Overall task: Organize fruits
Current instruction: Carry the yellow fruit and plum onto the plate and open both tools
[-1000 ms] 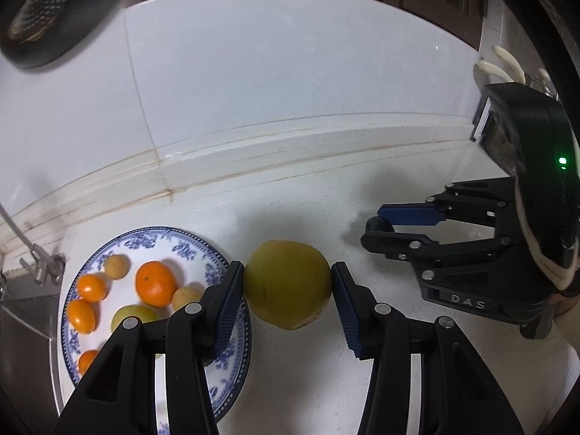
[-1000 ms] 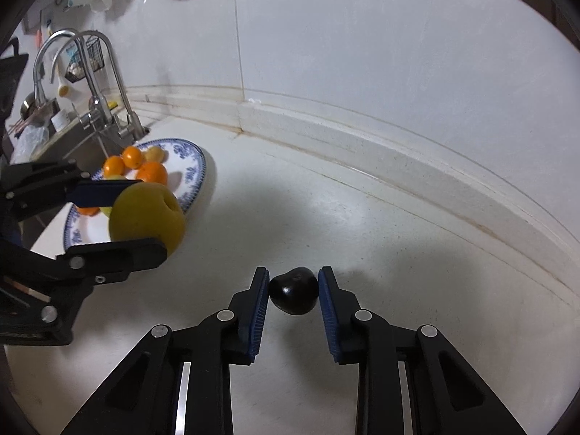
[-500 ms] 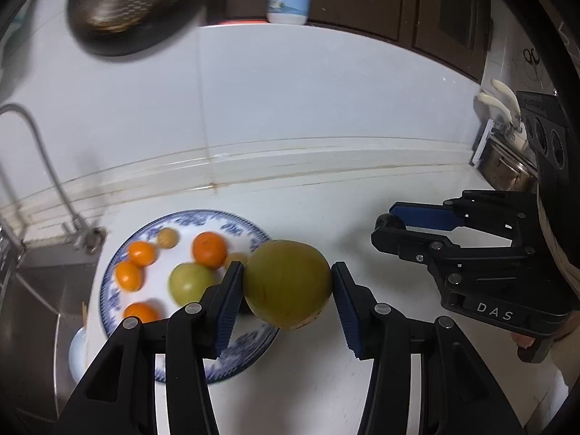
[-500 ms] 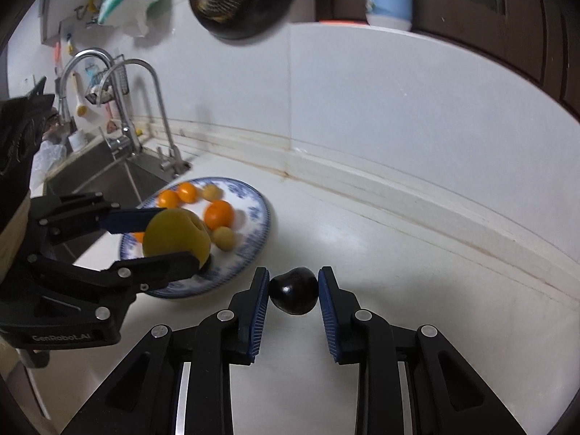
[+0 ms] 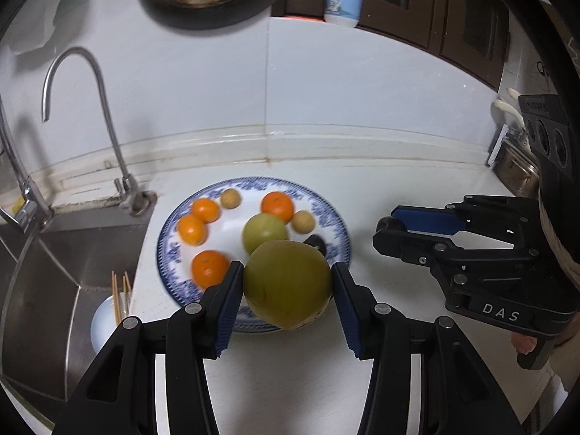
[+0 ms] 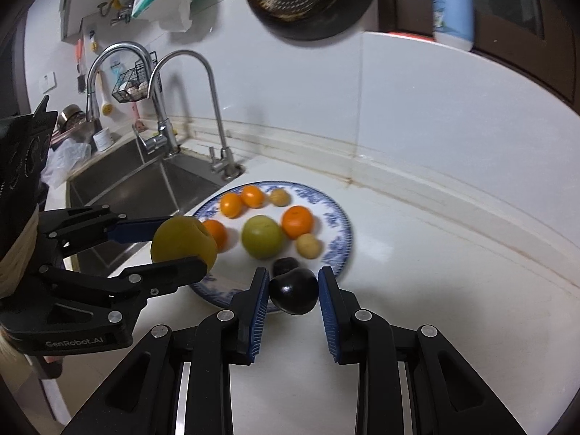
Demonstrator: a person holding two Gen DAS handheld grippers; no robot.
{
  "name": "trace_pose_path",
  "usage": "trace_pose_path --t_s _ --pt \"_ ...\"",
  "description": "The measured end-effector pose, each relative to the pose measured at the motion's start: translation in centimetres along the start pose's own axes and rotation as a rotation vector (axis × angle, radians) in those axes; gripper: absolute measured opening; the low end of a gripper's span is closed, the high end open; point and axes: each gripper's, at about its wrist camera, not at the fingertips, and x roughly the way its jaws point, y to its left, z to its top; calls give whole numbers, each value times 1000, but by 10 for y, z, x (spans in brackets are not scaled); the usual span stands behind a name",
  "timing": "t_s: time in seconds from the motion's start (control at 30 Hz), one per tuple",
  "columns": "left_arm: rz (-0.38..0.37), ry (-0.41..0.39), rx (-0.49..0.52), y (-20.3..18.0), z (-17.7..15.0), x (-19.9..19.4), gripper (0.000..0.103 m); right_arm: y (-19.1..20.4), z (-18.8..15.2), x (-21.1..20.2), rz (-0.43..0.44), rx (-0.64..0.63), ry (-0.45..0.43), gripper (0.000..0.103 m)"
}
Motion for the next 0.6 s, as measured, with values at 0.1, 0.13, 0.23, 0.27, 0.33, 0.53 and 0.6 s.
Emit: trace_pose_path --t_s 0.1,0.13,0.23,0.27,0.33,0.53,0.6 --pt "-7 10 1 11 -6 2 48 11 0 11 8 0 13 29" --pt "-9 15 5 15 -9 4 48 14 0 17 10 0 19 29" --pt "-22 26 11 22 -12 10 48 20 -1 33 17 24 43 29" --pt "-29 30 13 25 -12 11 48 19 -2 36 18 27 47 29" --pt "-38 32 21 29 -12 15 48 21 -3 45 18 41 61 29" --pt "-67 56 51 31 -9 31 48 21 -5 62 3 75 79 29" --pt "-73 67 62 29 -7 38 48 21 -5 65 0 88 82 29"
